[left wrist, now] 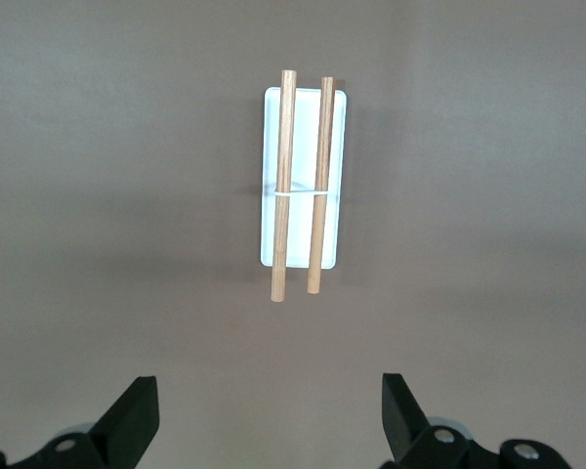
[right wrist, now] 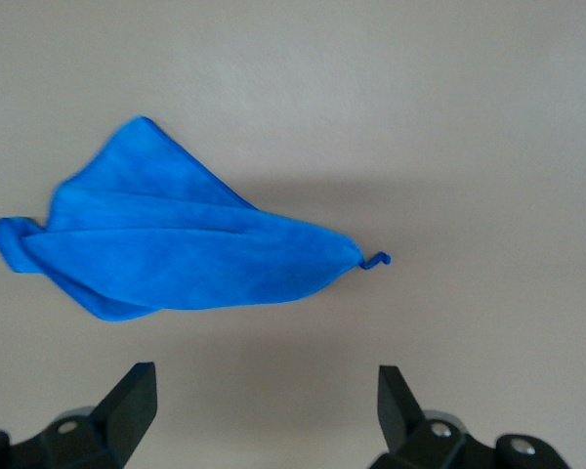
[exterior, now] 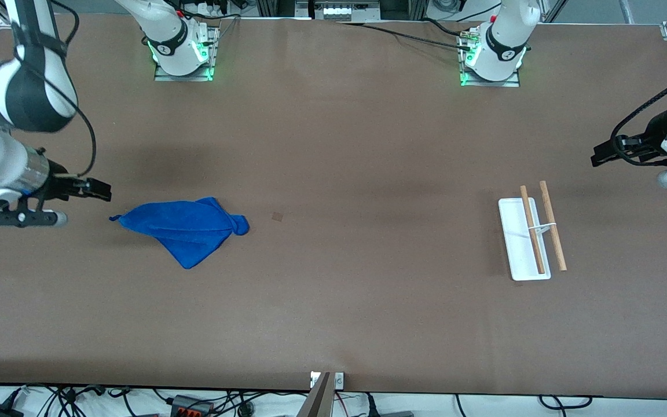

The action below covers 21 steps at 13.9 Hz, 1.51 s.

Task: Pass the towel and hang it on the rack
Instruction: 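Reach the right gripper to the corner of the blue towel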

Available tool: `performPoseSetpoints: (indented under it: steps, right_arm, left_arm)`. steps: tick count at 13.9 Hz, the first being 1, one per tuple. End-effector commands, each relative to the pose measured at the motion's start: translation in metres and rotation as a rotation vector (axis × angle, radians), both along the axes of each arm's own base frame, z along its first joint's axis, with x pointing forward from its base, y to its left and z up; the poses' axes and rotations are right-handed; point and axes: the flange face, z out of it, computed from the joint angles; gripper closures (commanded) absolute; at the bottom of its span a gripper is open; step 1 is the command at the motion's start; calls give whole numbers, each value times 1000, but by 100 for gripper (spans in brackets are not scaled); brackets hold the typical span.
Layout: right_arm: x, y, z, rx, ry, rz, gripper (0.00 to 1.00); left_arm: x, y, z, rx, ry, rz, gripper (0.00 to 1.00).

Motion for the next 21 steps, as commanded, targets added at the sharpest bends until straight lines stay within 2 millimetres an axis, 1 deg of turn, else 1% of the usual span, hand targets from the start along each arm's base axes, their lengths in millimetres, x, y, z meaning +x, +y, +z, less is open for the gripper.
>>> performPoseSetpoints:
  steps: [1, 2, 3, 4, 6, 7, 9, 10, 11, 13, 14, 16, 17, 19, 21]
  right_arm:
    - [1, -28, -33, 7, 64, -84, 0]
    - [2, -46, -58, 3, 101, -172, 0]
    - [1, -58, -83, 15, 137, -248, 0]
    - [-1, -65, -106, 60, 171, -319, 0]
    - [-10, -99, -148, 182, 242, -471, 0]
    - [-13, -107, -159, 218, 257, -513, 0]
    - [-16, -116, -174, 284, 276, -589, 0]
    - [-15, -117, -187, 317, 280, -621, 0]
    - [-13, -120, -193, 367, 279, -668, 0]
    - [-9, -118, -204, 430, 289, -730, 0]
    - [-8, -122, -213, 435, 295, -742, 0]
    - [-14, -137, -233, 466, 294, -775, 0]
    - [-16, -143, -239, 473, 290, -765, 0]
    - [-16, -143, -238, 477, 291, -753, 0]
    - [-17, -151, -239, 476, 283, -764, 0]
  left_arm:
    - [-5, 2, 4, -15, 3, 16, 0]
    - [-5, 3, 4, -15, 3, 18, 0]
    - [-5, 3, 4, -15, 3, 18, 0]
    - [-5, 3, 4, -15, 3, 18, 0]
    - [-5, 3, 4, -15, 3, 18, 0]
    - [-5, 3, 4, -15, 3, 18, 0]
    - [-6, 3, 4, -15, 4, 18, 0]
    - [-6, 3, 5, -15, 3, 18, 0]
    - [-6, 2, 3, -16, 10, 18, 0]
    - [-7, 2, 3, -16, 12, 18, 0]
    - [-7, 2, 3, -16, 12, 18, 0]
    - [-7, 2, 3, -17, 12, 18, 0]
    - [-7, 2, 3, -17, 12, 18, 0]
    - [-7, 2, 3, -17, 12, 18, 0]
    - [-6, 2, 3, -19, 12, 17, 0]
